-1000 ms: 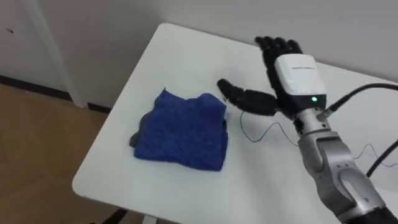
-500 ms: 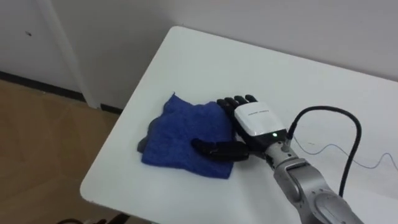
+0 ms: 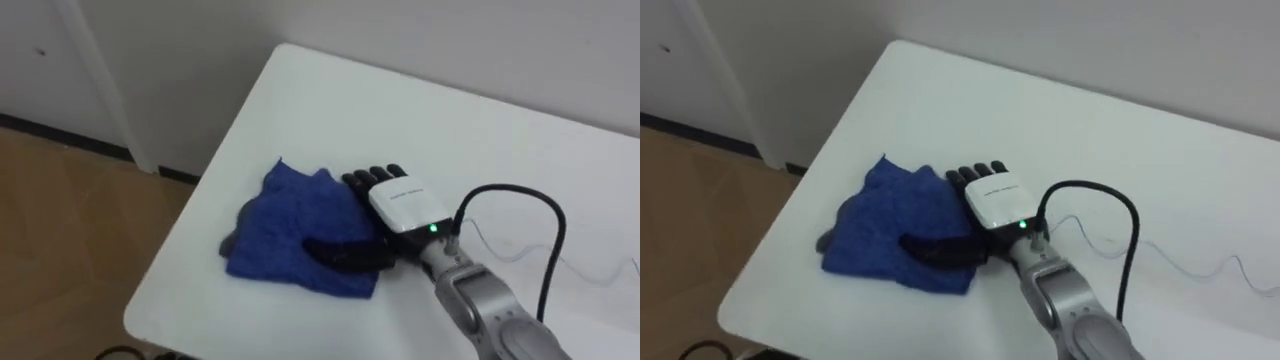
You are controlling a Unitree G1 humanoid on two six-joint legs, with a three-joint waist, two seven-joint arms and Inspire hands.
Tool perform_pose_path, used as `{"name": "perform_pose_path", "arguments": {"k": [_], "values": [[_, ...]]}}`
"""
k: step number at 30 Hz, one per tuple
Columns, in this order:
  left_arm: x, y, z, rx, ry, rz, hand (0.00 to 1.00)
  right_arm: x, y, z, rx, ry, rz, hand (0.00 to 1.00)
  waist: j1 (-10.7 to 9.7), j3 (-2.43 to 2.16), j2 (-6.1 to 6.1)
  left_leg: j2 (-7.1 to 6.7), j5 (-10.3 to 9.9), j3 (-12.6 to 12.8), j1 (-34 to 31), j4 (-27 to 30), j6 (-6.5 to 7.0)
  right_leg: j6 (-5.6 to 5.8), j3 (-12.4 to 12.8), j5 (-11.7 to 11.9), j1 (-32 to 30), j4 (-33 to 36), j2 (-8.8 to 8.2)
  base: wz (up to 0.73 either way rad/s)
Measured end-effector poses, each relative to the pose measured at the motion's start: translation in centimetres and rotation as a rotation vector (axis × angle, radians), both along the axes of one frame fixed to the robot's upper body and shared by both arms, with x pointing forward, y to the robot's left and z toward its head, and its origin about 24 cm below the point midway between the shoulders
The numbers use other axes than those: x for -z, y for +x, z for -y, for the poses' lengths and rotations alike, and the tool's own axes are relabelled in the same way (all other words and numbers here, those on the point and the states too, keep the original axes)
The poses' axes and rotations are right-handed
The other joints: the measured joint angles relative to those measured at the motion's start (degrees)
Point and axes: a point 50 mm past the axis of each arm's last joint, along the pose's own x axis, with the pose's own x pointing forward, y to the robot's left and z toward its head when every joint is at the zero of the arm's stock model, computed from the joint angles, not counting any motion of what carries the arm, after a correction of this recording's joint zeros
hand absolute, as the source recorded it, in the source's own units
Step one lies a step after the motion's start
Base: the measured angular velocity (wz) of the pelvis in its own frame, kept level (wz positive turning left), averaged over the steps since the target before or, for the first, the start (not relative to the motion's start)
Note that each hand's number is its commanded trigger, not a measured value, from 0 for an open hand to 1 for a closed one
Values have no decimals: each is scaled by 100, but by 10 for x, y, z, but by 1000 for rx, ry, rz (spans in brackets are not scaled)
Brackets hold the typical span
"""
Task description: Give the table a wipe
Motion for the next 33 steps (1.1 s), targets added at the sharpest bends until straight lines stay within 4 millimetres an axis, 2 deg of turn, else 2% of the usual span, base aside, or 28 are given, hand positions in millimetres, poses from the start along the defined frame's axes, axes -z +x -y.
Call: {"name": "perform_pose_path", "arguments": {"k": [1, 2, 3, 4, 5, 8, 13, 14, 21, 33], "values": [[2, 3, 6, 4, -17, 1, 0, 2, -1, 1, 10, -4, -6, 0, -93, 21, 57, 77, 23, 190, -82, -156, 3, 1, 26, -1, 58, 73, -18, 37], [0, 8, 9, 20, -25, 22, 0, 1, -1, 3, 12, -12, -4, 0, -58, 19, 52, 141, 160, 433, -273, -354, 93, 59, 146, -35, 101, 86, -40, 40], [-1, 13, 8, 24, -24, 33, 0, 2, -1, 4, 13, -17, -5, 0, -21, 8, 17, 142, 228, 566, -308, -327, 211, 117, 202, -73, 125, 99, -58, 25], [-1, 13, 7, 23, -20, 32, 0, 1, -1, 4, 7, -16, 0, 0, 41, -20, -8, 104, 253, 626, -274, -268, 222, 186, 264, -123, 160, 133, -73, 18], [-1, 12, 7, 22, -19, 28, 0, 0, -1, 3, 1, -15, 11, 0, 73, -34, -35, 35, 261, 624, -240, -256, 236, 215, 280, -152, 208, 131, -99, 15], [1, 7, 6, 15, -17, 12, 0, -4, 0, 0, -17, -18, 44, 0, 151, -51, -63, -43, 271, 611, -250, -229, 253, 253, 270, -183, 238, 130, -138, 7], [2, 2, 3, 5, -4, 2, 0, -10, 0, -3, -34, 17, 90, 0, 135, -40, -44, -152, 259, 616, -238, -212, 298, 286, 279, -307, 312, 143, -236, 9], [2, 2, 3, 5, -3, 2, 0, -10, 0, -3, -37, 23, 94, 0, 136, -28, -20, -154, 255, 616, -238, -211, 305, 290, 279, -310, 317, 144, -236, 10], [3, -2, 3, 1, -4, -7, 0, -12, -1, -4, -47, 37, 112, 0, 139, -50, -46, -153, 257, 616, -237, -187, 307, 288, 270, -310, 324, 159, -229, 0], [3, -3, 2, -6, 5, -19, 0, -20, -1, -7, -56, 76, 142, 0, 148, -59, -20, -149, 257, 683, -231, -186, 308, 292, 273, -312, 315, 150, -236, 0]]}}
